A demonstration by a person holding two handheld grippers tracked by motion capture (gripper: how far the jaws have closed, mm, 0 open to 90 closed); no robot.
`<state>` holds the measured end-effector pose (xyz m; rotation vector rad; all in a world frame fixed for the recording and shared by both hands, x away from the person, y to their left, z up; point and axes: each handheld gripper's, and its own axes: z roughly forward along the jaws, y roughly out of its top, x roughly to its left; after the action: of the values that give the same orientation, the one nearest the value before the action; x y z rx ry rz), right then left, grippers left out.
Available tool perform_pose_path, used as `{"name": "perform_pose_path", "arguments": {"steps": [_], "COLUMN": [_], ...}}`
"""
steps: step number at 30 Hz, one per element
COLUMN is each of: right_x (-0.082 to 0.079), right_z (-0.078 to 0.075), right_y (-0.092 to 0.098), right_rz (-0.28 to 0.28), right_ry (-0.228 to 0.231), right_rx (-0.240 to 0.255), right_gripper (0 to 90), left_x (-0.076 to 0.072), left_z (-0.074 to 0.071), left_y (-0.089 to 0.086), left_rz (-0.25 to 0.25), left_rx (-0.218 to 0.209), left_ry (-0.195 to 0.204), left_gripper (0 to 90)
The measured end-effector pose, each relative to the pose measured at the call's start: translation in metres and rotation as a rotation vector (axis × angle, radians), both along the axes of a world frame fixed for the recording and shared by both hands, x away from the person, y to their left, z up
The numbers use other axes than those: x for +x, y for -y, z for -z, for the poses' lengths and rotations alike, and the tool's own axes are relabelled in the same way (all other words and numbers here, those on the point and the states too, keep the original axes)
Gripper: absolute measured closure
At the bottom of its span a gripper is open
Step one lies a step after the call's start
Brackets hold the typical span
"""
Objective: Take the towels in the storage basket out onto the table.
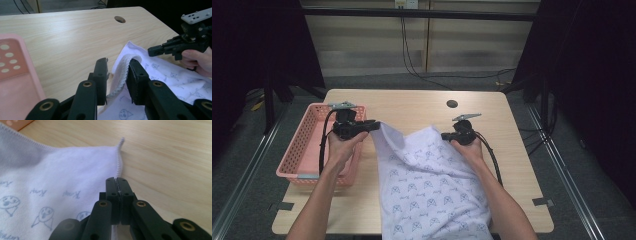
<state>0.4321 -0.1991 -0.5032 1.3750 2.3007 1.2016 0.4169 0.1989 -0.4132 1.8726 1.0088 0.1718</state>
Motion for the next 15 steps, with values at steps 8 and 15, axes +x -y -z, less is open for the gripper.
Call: {"name": "perform_pose_path", "arguments": {"steps": [8, 15], "right_x": [-0.006, -0.002], "right_z": [-0.029, -0.034], "right_y": [0.057, 0.097], "right_rz": [0.095, 0.201], "right_ry": [0.061, 0.052], "right_rx": [-0.012, -0.056], "right_gripper": [89.7, 86.6], "left_x": [0.022, 0.022], "left_z": [0.013, 0.013], "left_y": [0.008, 0.027], "left_rz": [-0.048, -0.007], "left_rx": [0.056, -0.007], "left_ry": [-0.027, -0.047], "left_gripper": [56.3, 46.5]}}
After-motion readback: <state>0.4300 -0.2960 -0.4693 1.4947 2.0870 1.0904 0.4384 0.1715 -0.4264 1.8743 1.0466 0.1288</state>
